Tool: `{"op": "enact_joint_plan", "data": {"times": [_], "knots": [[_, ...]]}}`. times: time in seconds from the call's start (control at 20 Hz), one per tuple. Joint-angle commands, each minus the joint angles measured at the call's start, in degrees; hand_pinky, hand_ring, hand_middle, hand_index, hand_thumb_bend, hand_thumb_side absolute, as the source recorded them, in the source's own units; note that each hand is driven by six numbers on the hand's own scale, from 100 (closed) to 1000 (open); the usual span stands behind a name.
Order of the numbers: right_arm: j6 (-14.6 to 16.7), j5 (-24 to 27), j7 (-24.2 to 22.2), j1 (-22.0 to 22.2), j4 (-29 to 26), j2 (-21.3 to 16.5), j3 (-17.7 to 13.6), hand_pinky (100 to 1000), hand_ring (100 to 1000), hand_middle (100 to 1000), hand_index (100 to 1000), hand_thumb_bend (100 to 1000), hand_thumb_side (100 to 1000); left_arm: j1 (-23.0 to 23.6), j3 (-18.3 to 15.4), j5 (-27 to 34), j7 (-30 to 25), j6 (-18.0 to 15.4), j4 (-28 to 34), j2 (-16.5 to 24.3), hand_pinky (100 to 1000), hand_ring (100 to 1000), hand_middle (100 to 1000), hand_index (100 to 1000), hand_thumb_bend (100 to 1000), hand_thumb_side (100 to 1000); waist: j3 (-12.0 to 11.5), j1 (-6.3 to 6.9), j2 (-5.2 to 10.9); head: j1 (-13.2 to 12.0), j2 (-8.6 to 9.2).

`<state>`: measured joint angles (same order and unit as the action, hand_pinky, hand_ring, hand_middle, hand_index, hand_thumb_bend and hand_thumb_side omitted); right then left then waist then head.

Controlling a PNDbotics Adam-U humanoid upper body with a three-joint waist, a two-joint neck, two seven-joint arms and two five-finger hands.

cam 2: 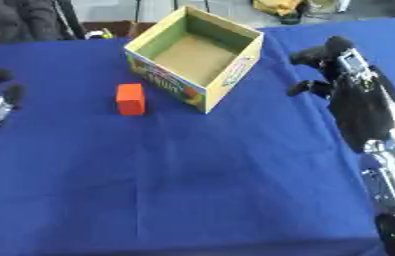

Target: Pick up objects on the table and place them in the box.

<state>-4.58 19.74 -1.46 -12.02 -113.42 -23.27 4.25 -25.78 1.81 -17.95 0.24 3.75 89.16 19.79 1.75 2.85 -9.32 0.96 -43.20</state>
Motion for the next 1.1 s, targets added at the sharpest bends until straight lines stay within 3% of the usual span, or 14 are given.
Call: {"op": "enact_joint_plan", "data": {"times": [0.05,0.3,0.5,0.8,1.1], "knots": [[-0.1,-0.19,-0.28,-0.22,-1.17,-0.27,-0.18,546,871,642,665,100,803,-7.04,3.25,-14.27,-8.43,3.23,-5.13,3.98,585,819,679,771,895,401,0.61,-0.2,1.16,-0.73,0.32],[-0.05,0.13,-0.94,-0.24,-1.18,-0.06,0.23,546,872,642,665,100,802,-19.27,7.47,-32.22,-19.4,-0.59,-18.6,2.44,648,779,673,784,868,329,2.91,-0.38,1.51,-1.81,0.22],[-0.01,0.3,-0.97,-0.22,-1.18,0.11,0.15,546,872,642,665,100,803,-23.62,7.95,-40.08,-22.13,-4.93,-26.24,-0.27,672,766,668,791,832,301,3.87,-0.45,1.46,-2.13,0.1],[-0.03,0.44,-1.08,-0.32,-1.18,0.41,0.17,546,872,641,665,100,804,-24.72,7.48,-43.26,-20.03,-8.98,-30.63,-2.99,658,758,650,778,809,284,4.45,-0.59,1.23,-2.38,0.04],[-0.13,0.42,-1.16,-0.33,-1.18,0.67,0.19,546,873,641,665,100,805,-24.33,7.51,-44.19,-17.58,-10.08,-32.96,-4.41,638,739,619,747,754,259,4.79,-0.59,1.02,-2.55,0.09]]}}
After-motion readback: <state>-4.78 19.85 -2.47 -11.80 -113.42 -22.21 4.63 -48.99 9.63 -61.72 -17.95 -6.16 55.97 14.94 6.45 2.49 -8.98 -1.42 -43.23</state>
